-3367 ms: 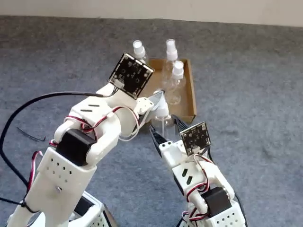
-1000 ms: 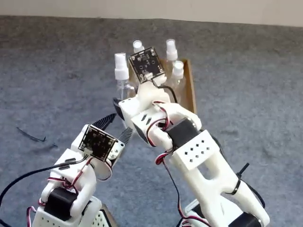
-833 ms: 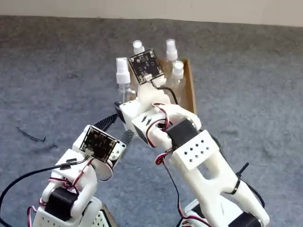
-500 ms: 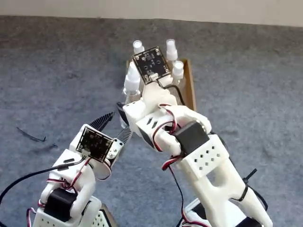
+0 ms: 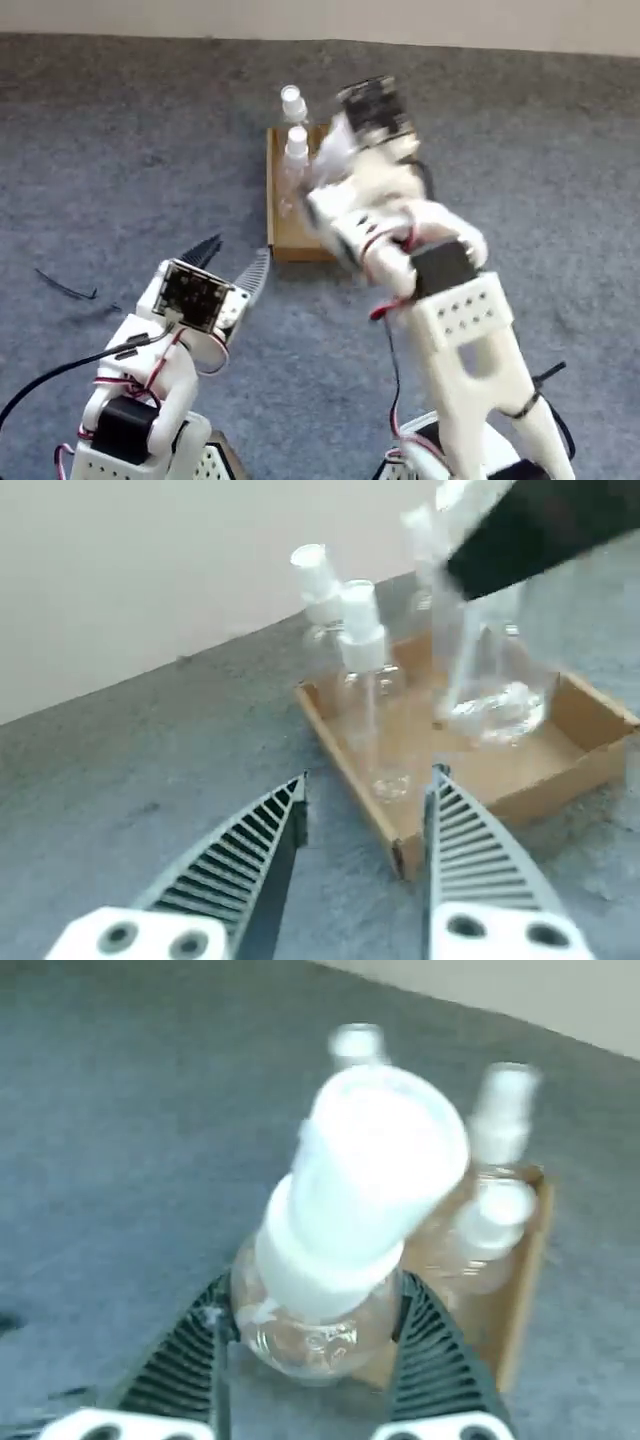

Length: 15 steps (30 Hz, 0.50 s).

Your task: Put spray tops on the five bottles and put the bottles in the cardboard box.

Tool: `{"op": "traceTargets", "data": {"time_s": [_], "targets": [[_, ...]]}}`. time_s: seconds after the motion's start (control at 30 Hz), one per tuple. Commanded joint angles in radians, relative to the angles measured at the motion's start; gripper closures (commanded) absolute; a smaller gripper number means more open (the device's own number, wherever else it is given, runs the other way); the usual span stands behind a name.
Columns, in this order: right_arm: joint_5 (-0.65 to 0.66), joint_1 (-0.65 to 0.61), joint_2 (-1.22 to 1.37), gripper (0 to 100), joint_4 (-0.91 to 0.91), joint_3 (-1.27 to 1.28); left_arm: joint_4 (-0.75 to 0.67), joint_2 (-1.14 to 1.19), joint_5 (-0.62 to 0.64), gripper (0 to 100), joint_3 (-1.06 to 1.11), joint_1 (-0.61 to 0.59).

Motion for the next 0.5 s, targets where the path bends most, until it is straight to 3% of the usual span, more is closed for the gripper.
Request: {"op": "traceTargets", "data": {"time_s": [0.0,0.17,0.47], "targets": [[0.015,0.105,0.082,99.5,-0.091,-0.056,-0.023,-0.008,0.012,83,-0.005,-0.125],[0.029,0.091,0.125,99.5,-0.197,-0.035,-0.018,-0.005,0.046,83,-0.004,-0.136],[0.083,0.051,0.073,99.5,-0.484,0.288,-0.023,-0.002,0.043,83,-0.004,-0.136]]}}
